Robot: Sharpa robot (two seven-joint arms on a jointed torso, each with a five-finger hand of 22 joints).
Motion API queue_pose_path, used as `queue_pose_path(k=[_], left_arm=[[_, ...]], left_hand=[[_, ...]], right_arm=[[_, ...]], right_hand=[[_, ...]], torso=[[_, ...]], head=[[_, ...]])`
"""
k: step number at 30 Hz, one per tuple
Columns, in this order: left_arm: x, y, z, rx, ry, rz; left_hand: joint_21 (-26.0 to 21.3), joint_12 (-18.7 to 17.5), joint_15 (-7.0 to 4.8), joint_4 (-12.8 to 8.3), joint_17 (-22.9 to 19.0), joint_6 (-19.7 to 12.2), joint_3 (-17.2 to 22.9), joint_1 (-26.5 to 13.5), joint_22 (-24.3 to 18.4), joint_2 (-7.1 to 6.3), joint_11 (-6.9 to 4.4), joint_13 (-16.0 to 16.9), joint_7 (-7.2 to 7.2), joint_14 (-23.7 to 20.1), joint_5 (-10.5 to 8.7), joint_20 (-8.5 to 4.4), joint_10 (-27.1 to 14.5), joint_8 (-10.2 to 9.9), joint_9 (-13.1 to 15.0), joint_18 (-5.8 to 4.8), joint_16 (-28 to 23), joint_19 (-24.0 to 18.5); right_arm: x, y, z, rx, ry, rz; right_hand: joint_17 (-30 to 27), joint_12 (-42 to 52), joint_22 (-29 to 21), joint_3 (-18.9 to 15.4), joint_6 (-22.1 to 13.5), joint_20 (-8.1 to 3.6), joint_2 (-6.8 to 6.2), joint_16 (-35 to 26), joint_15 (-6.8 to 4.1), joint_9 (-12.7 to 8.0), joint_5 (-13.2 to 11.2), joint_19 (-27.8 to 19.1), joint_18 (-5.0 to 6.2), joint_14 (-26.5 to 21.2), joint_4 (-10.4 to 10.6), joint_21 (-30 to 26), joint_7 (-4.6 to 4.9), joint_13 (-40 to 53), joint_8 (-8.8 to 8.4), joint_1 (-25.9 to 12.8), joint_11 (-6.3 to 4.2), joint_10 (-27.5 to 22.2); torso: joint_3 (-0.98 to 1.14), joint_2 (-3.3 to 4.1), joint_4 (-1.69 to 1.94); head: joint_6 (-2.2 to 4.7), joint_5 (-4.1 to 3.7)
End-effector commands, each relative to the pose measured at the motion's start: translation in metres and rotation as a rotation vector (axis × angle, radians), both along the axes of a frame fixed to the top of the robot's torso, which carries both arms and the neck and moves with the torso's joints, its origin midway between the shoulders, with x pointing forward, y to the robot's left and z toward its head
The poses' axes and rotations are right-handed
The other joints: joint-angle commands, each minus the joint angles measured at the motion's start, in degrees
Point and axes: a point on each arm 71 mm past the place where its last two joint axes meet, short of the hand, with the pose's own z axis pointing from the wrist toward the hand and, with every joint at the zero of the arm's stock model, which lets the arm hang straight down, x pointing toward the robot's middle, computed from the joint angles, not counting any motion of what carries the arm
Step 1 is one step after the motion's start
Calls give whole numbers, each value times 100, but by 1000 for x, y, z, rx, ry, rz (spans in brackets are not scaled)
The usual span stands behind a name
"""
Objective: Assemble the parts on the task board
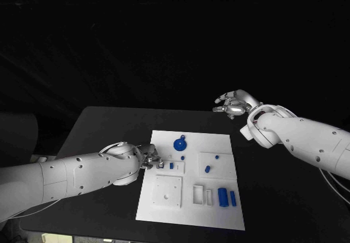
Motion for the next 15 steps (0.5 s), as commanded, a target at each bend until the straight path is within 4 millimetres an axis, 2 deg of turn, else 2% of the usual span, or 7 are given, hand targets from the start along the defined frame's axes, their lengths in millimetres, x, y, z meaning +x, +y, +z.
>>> queue_pose_path(k=[1, 7, 15], left_arm=[[-2, 1, -3, 14, 28, -7], [-2, 3, -4, 19, 36, -8], [-2, 5, -4, 21, 36, -1]], left_hand=[[41, 30, -54, 59, -9, 1170, 112, 18, 6, 84, -50, 9, -446, 63, 45, -516, -5, 28, -6, 124, 28, -1], [59, 57, -53, 60, -11, 1179, 151, 14, 16, 74, -57, 16, -452, 63, 144, -517, -6, 54, -7, 126, 45, -3], [61, 60, -53, 60, -12, 1179, 155, 13, 17, 72, -57, 17, -453, 63, 155, -517, -6, 57, -8, 126, 47, -3]], right_arm=[[-1, 1, 0, -9, 2, 15], [-1, 2, 0, -9, 2, 15], [0, 2, -1, -10, 2, 16]], right_hand=[[-6, 38, 105, 9, -9, -44, 24, 33, -5, -10, 38, -14, 477, 30, -14, 38, 41, -11, 10, -30, -36, -3], [-6, 39, 105, 9, -9, -44, 23, 33, -5, -10, 43, -14, 477, 30, -14, 38, 41, -13, 10, -31, -36, -3], [-6, 39, 105, 9, -9, -44, 23, 33, -5, -10, 43, -14, 477, 30, -14, 38, 40, -13, 10, -31, -36, -3]], torso=[[0, 1, -1], [1, -1, 1], [1, 0, 0]], head=[[-9, 1], [-13, -1], [-17, -1]])
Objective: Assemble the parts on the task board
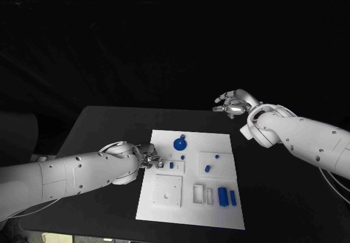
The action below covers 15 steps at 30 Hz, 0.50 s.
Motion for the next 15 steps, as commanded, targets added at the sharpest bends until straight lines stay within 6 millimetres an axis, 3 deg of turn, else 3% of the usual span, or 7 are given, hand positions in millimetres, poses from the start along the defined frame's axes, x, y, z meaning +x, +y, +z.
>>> queue_pose_path(k=[1, 15], left_arm=[[-2, 3, -4, 18, 29, 0], [-2, -1, -5, 11, 45, -6]], left_hand=[[39, 22, -53, 96, -5, 1179, 119, 10, 10, 74, -53, 5, -453, 61, 11, -518, -2, 21, 10, 123, 25, -3], [49, 37, -55, 99, -8, 1184, 132, 2, 12, 81, -56, 10, -456, 64, 64, -516, -3, 35, 7, 122, 34, 0]], right_arm=[[0, 1, 0, -9, 2, 15], [0, 2, -1, -9, 3, 17]], right_hand=[[-7, 38, 105, 9, 1, -31, 23, 33, -5, -5, 22, 1, 478, 31, -14, 38, 28, -8, 10, -31, -36, -3], [-8, 41, 106, 9, 2, -31, 25, 35, -5, -5, 32, 3, 478, 31, -10, 39, 27, -12, 10, -34, -36, -3]], torso=[[2, 0, -1], [3, 1, 0]], head=[[-3, -1], [-5, 4]])
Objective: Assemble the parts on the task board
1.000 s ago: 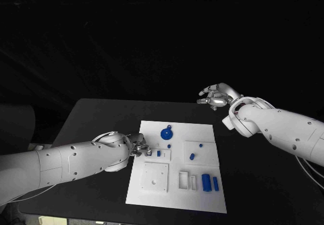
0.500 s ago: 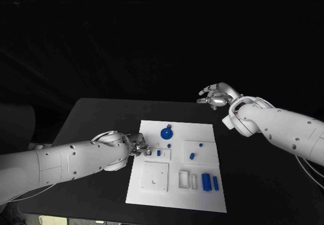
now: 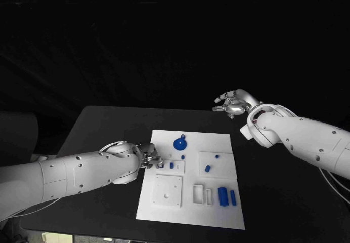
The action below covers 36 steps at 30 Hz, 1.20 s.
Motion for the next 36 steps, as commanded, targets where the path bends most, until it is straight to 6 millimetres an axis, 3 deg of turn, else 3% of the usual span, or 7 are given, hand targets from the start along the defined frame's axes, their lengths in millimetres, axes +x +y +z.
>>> queue_pose_path(k=[1, 19, 22, 29, 36], left_arm=[[-3, -1, -5, 10, 46, -6], [-3, -6, -6, 8, 62, -17], [-3, -7, -6, 8, 61, -18], [-2, -8, -6, 9, 58, -17], [-1, -8, -6, 15, 64, -22]], left_hand=[[26, 38, -57, 98, -8, 1183, 132, 0, 8, 82, -56, 6, -456, 61, 19, -526, -3, 35, -10, 118, 34, 9], [26, 202, -42, 118, -44, 1238, 64, -122, -11, 52, -91, 52, -493, 66, -177, -520, 34, 178, 15, 117, 49, 21], [18, 219, -37, 132, -57, 1230, 41, -144, -25, 51, -94, 42, -496, 70, -303, -519, 27, 205, 11, 118, 50, 30], [10, 233, -34, 148, -71, 1220, 33, -160, -37, 60, -94, 28, -497, 71, -397, -518, 21, 229, 1, 118, 51, 37], [6, 240, -33, 141, -78, 1216, 52, -147, -42, 88, -97, 19, -499, 72, -388, -519, 17, 243, -5, 120, 53, 38]], right_arm=[[0, 2, -1, -9, 3, 16], [-1, 2, -1, -10, 4, 18], [-1, 2, -1, -10, 4, 19], [-1, 2, -1, -10, 6, 20], [-1, 3, -1, -10, 7, 21]], right_hand=[[-8, 19, 102, 9, 7, -34, 25, 35, -8, -5, 32, 3, 478, 34, -10, 39, 34, -8, 11, -34, -36, -3], [-9, 25, 103, 8, 7, -35, 25, 37, -8, -6, 45, 6, 478, 35, -6, 40, 33, -16, 11, -37, -36, -3], [-9, 26, 103, 7, 7, -35, 25, 37, -8, -6, 46, 6, 478, 35, -6, 40, 33, -17, 11, -38, -36, -3], [-10, 28, 103, 7, 7, -35, 26, 38, -9, -6, 49, 7, 478, 35, -3, 40, 33, -20, 11, -40, -36, -3], [-11, 30, 103, 6, 7, -35, 26, 39, -9, -6, 51, 7, 478, 36, -1, 40, 33, -23, 12, -43, -36, -3]], torso=[[2, 1, 0], [4, -1, 0], [5, 1, -1], [5, 1, -2], [4, 0, -1]], head=[[0, 4], [-2, 7], [-3, 6], [0, 7], [2, 9]])
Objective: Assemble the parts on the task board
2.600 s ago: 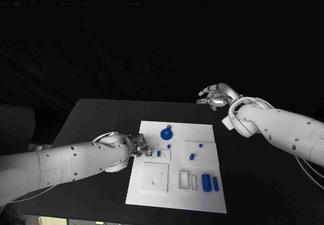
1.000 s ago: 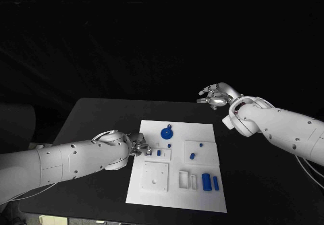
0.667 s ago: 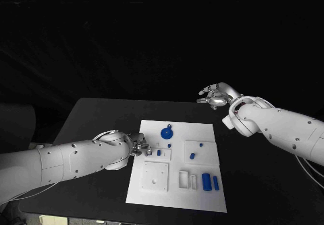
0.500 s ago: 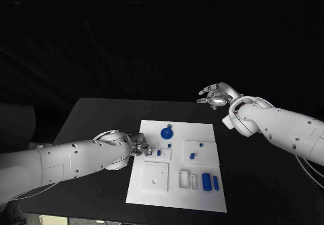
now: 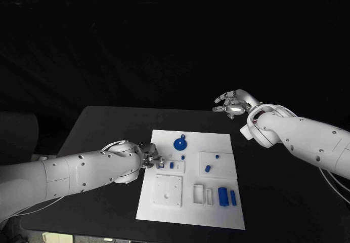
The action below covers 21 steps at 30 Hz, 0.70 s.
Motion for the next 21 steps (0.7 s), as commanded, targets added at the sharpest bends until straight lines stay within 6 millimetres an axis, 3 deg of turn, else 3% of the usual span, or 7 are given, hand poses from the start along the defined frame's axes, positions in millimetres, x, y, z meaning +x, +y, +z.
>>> queue_pose_path(k=[1, 21], left_arm=[[-4, -4, -6, 12, 47, -26], [0, -7, -8, 43, 108, -53]], left_hand=[[6, 42, -39, 68, -9, 1201, 60, -11, -11, 59, -43, -10, -486, 23, 24, -507, -38, 26, -10, 104, 14, 6], [9, 60, -39, 51, -23, 1184, 106, 60, -13, 51, -44, -33, -487, 19, 122, -504, -44, 59, -25, 103, 19, 1]], right_arm=[[-1, 2, -1, -9, 4, 18], [-1, 3, -1, -10, 8, 21]], right_hand=[[-6, 33, 104, 5, -17, -41, 26, 39, -15, -7, 30, 10, 478, 42, 0, 19, 43, -9, 12, -44, -36, -3], [-7, 38, 104, 2, -15, -41, 25, 41, -15, -8, 36, 11, 478, 41, 7, 19, 42, -18, 13, -52, -36, -4]], torso=[[-2, 0, 0], [-1, 0, 1]], head=[[1, 3], [-7, -2]])
